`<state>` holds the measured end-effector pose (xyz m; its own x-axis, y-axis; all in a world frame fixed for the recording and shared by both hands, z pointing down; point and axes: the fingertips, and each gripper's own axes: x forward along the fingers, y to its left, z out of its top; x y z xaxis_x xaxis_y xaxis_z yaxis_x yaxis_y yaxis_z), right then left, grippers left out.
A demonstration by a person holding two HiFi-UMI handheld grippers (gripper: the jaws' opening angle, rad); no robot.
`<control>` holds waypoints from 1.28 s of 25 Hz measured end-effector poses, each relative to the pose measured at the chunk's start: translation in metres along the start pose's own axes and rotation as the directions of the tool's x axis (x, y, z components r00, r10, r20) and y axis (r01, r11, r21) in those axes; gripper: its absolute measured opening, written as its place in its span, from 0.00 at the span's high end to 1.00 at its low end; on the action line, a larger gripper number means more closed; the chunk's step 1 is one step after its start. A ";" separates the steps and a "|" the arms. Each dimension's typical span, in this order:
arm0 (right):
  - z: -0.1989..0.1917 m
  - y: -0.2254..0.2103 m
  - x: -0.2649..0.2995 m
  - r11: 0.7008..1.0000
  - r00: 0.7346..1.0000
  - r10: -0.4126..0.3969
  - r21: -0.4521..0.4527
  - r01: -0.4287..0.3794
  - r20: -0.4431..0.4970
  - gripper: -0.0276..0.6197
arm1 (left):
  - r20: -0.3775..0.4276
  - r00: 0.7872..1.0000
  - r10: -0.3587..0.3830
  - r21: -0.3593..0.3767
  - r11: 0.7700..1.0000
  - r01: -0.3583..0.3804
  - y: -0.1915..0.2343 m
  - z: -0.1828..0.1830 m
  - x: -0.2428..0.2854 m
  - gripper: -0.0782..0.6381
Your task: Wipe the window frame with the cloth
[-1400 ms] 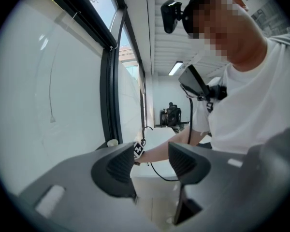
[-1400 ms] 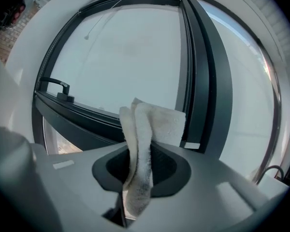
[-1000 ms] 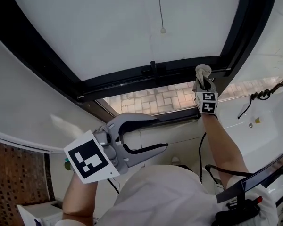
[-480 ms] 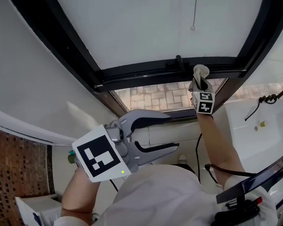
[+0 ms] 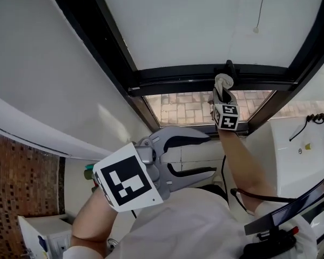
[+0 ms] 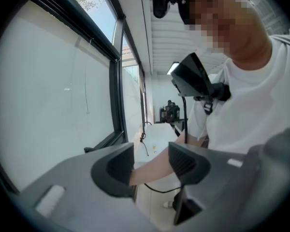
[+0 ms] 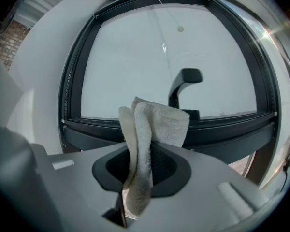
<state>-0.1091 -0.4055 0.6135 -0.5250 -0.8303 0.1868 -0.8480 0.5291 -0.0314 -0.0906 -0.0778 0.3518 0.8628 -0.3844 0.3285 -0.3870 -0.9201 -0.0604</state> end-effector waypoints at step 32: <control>0.004 0.305 0.055 0.855 0.860 0.490 -0.112 -0.506 -0.140 0.85 | 0.004 0.991 0.136 -0.034 0.990 -0.136 0.009 -0.019 -0.067 0.55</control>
<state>-0.3971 -0.2904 0.6107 -0.8573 -0.4300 0.2831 -0.4515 0.8922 -0.0119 -0.1578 -0.0589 0.3475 0.8036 -0.5061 0.3134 -0.5112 -0.8564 -0.0721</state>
